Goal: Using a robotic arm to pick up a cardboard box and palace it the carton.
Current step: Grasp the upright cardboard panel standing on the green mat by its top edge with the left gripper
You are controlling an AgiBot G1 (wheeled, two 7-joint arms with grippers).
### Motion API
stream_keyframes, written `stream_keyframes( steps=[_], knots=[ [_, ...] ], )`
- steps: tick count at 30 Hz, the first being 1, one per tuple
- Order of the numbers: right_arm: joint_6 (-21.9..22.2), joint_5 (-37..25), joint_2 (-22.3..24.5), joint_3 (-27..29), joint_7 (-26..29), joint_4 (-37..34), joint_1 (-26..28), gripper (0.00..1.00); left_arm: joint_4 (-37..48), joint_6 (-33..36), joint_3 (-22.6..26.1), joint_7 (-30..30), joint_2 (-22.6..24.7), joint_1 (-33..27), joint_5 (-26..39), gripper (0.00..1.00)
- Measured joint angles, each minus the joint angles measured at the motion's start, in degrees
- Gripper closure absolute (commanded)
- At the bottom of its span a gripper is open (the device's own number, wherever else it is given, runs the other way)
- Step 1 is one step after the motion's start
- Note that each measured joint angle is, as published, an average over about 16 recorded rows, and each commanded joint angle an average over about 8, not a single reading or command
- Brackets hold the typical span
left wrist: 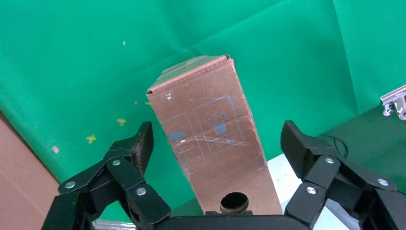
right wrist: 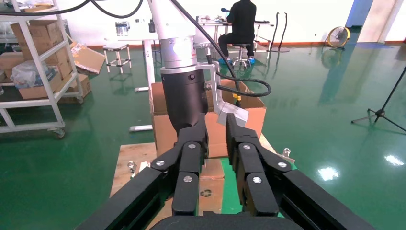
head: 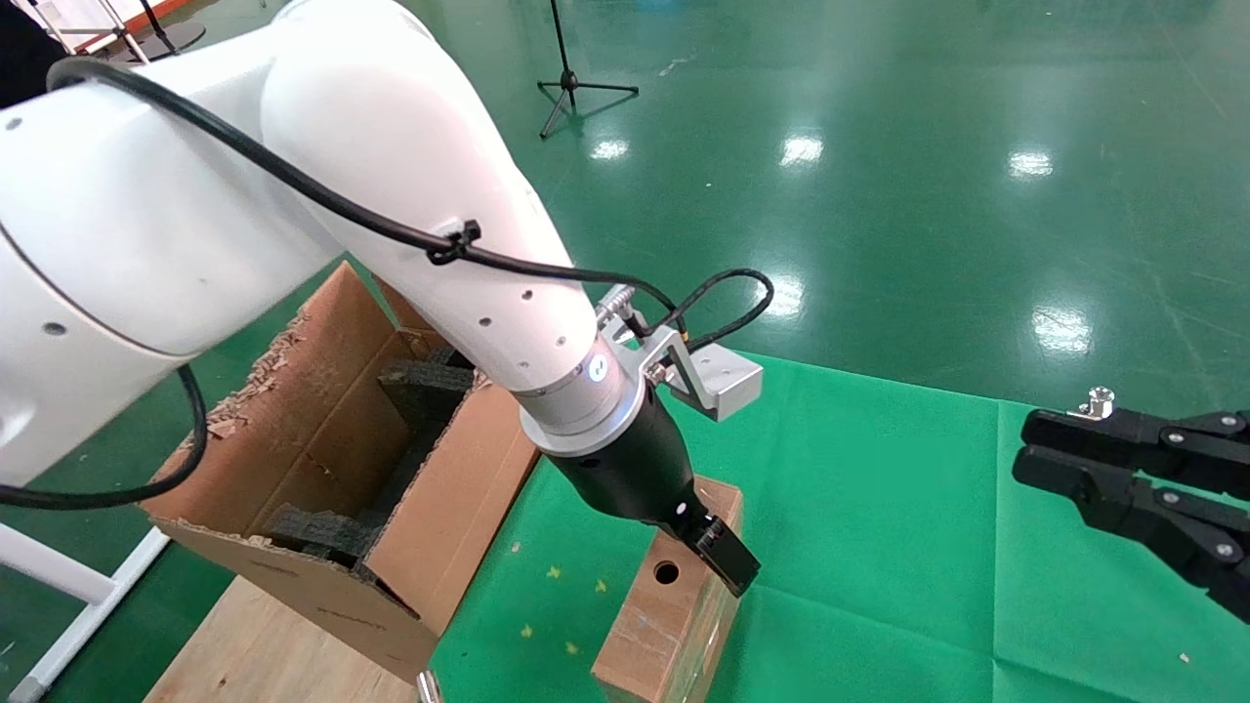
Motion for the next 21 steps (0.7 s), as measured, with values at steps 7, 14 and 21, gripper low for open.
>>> stream_keyframes(
  steps=[7,14,21],
  knots=[
    [0.0,0.0,0.0,0.0,0.0,0.0,0.0,0.0,0.0,0.0,-0.1,-0.1,-0.1,0.0,-0.1,1.0],
    [0.0,0.0,0.0,0.0,0.0,0.0,0.0,0.0,-0.1,0.1,-0.1,-0.1,-0.1,0.0,-0.2,1.0],
    [0.0,0.0,0.0,0.0,0.0,0.0,0.0,0.0,0.0,0.1,-0.2,-0.1,-0.1,0.0,-0.2,1.0]
  ],
)
